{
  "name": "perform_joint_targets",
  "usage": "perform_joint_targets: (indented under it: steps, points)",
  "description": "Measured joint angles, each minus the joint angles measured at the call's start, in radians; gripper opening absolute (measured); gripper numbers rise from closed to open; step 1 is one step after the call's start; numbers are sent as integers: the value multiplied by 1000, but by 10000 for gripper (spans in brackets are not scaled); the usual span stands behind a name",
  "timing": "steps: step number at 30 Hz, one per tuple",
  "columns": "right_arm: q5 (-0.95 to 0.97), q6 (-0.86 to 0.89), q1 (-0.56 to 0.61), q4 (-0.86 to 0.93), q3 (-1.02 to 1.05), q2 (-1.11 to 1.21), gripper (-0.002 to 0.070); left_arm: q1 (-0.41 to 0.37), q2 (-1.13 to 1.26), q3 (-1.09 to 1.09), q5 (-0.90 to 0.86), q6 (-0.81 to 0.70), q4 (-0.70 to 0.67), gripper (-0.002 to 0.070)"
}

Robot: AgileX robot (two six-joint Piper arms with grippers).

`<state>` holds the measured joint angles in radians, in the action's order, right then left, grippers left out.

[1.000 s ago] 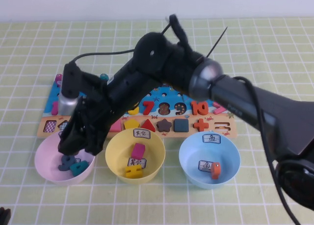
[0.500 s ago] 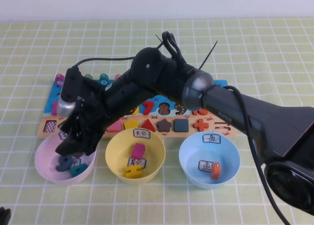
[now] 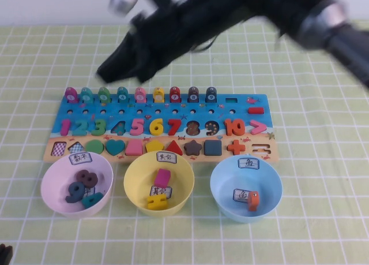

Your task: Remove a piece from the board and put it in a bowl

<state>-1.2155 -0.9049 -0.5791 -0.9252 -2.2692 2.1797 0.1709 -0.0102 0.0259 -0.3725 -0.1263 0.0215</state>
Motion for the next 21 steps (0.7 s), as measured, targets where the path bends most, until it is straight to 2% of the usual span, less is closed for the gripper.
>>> perform_joint_targets:
  steps: [5, 9, 14, 21]
  points:
    - [-16, 158, 107, 128, 24, -118, -13, 0, 0, 0, 0, 0, 0, -5]
    - [-18, 180, 178, 142, 141, -221, -15, 0, 0, 0, 0, 0, 0, -5]
    - [4, 107, 223, 88, 405, -412, -15, 0, 0, 0, 0, 0, 0, -5]
    - [293, -13, 225, 31, 830, -786, -16, 0, 0, 0, 0, 0, 0, -5]
